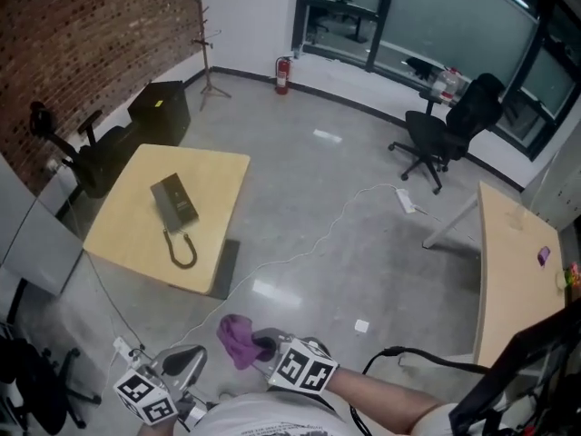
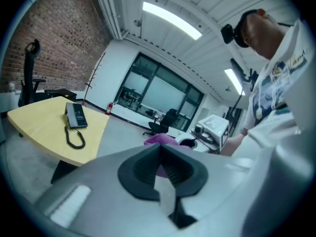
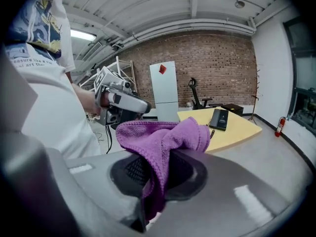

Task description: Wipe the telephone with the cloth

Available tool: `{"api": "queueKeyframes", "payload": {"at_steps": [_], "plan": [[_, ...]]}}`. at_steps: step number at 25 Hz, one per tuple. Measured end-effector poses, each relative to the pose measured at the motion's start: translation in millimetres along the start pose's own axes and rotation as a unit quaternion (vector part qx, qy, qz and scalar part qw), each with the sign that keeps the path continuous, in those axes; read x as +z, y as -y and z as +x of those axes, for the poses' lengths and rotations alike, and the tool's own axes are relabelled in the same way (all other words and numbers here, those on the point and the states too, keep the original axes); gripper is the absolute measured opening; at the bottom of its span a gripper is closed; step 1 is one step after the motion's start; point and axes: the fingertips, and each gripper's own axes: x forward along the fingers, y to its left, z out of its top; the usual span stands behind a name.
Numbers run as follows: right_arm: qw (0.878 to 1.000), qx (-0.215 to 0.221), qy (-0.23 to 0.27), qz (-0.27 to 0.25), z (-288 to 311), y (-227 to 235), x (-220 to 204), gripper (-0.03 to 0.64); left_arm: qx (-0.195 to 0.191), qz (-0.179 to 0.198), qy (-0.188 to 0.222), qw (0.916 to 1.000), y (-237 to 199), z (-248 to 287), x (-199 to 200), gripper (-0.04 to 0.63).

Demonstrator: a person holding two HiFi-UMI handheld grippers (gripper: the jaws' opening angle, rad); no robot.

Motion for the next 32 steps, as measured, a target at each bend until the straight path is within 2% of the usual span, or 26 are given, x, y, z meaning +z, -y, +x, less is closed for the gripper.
{"api": "queueKeyframes", "payload": {"at_steps": [6, 14, 22, 32], "plan": [[1.000, -0.016, 0.001, 0.014, 9, -27, 8, 0.044, -0.031, 0.019, 0.003, 0.9993, 10, -28, 0, 0.003], [0.999, -0.033, 0.006, 0.007, 29, -67, 35, 0.043, -0.040, 0.003, -0.006, 0.9992, 5, -83, -21, 0.003], [0.999, -0.043, -0.004, 0.012, 52, -102, 42, 0.043, -0.078, -0.001, -0.004, 0.9969, 13, -114, -31, 0.005], [0.999, -0.040, -0.013, 0.019, 75, -143, 54, 0.043, -0.085, -0.007, 0.000, 0.9964, 6, -155, -44, 0.004]]}}
